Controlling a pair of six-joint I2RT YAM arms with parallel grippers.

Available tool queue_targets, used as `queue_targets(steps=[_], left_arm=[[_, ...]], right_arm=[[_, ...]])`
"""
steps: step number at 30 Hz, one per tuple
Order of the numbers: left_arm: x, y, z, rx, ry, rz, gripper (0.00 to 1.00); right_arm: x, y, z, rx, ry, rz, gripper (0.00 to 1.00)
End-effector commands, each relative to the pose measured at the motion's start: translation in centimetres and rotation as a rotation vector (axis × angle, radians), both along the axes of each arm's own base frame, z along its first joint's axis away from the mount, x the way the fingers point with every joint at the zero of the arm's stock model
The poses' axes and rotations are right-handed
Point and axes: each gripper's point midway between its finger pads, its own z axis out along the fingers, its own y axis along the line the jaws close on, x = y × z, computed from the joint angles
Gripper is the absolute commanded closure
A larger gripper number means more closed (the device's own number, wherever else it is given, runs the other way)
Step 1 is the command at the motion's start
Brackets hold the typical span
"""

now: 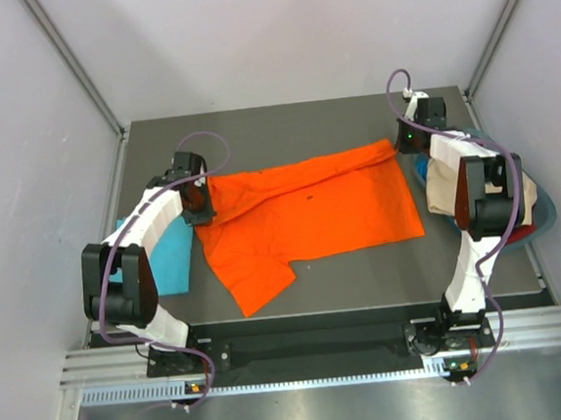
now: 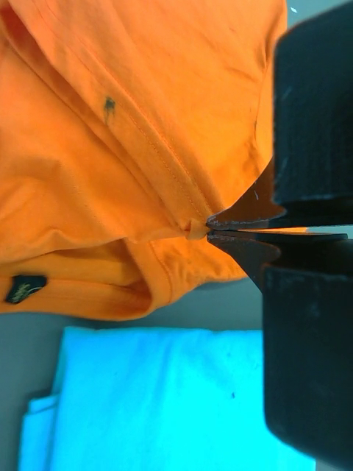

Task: Fold and stack the t-shirts
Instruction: Fold the tshirt

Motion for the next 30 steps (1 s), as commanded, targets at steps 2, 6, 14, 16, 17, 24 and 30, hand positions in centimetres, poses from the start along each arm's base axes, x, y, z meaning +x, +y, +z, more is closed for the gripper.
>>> queue_targets(steps=[2,6,14,16,17,24,30], left_arm=[[-1.0,0.1,0.7,0.03,-0.014,-0.024,1.0],[-1.6,0.9,0.0,0.079,0.009,-0.022,1.0],[-1.6,1.4,0.6,0.101,-0.01,-0.006,1.0],[-1.6,1.1,0.7,0.088,-0.006,-0.01,0.99],[-1.6,1.0,0.7,0.079,0.0,-0.014,0.93],[-0.1,-3.0,4.3,-0.134,-0.101,-0.081,0.63],[1.7,-5.3,2.7,-0.252,-0.096,-0.074,0.64]], right_arm=[[0.0,-0.4,3.1,-0.049,-0.07,-0.013,1.0],[-0.4,-0.6,2.8,-0.057,-0.067,-0.018,0.96],[-0.9,-0.7,3.6,-0.061,-0.075,-0.023,0.96],[-1.2,-0.8,3.8,-0.065,-0.073,-0.032,0.91],[-1.4,-0.9,4.3,-0.067,-0.075,-0.039,0.8],[-2.0,-0.6,6.3,-0.013,-0.081,-0.084,0.72],[-2.6,3.2,3.5,0.031,-0.004,-0.042,0.76]])
